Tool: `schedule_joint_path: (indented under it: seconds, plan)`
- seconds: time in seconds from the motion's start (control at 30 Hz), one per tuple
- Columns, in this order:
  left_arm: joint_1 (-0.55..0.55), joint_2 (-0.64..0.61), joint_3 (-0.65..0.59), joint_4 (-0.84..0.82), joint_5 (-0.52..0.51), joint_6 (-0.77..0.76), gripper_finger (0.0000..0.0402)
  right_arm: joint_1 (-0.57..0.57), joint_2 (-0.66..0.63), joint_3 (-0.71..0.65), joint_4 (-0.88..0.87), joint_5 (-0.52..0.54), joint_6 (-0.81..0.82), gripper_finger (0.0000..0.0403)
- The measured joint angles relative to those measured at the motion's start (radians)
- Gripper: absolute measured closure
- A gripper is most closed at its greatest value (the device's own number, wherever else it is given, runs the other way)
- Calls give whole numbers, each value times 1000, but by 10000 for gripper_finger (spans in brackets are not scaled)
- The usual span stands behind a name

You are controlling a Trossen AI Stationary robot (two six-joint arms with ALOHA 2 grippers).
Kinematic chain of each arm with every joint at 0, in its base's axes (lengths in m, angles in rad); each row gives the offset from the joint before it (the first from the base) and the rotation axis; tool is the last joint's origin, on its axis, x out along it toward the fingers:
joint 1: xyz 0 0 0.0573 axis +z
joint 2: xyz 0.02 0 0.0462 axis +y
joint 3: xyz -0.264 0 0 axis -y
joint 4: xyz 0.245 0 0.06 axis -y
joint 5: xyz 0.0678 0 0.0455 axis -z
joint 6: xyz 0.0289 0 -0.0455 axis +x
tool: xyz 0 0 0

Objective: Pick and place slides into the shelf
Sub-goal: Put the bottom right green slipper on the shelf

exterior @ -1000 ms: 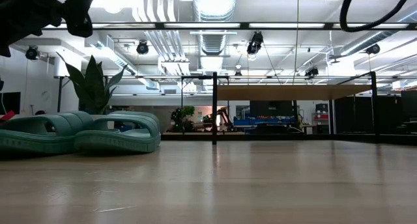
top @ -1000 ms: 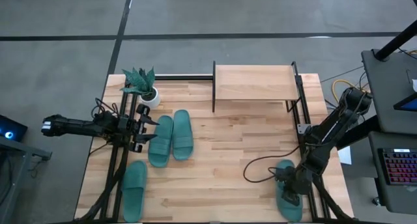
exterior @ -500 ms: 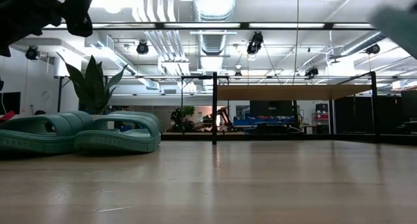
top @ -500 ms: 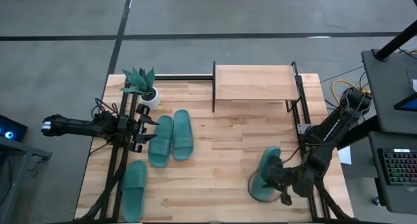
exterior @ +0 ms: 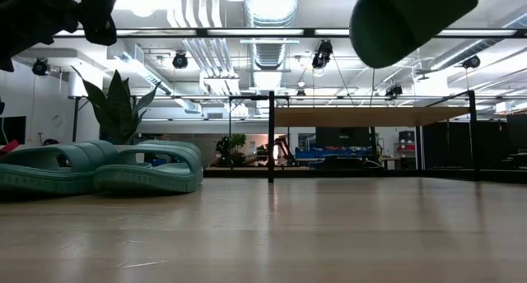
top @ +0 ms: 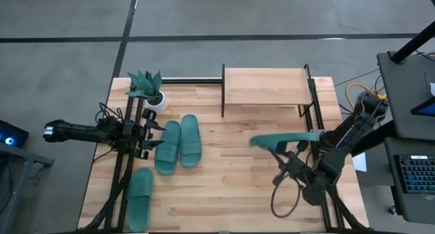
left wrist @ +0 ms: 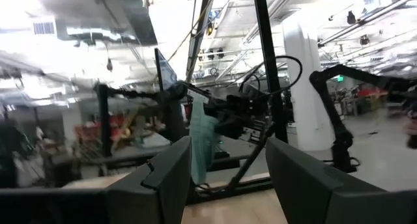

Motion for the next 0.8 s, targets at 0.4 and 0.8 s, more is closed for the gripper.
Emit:
schedule_joint_path:
  seconds: [0.4,0.8]
  plan:
    - [0,181,4,179,1,120,219,-152,110,103,16,14,-5,392]
    - [1,736,147,509,5,96,219,-233,323,518,11,-55,-461,392]
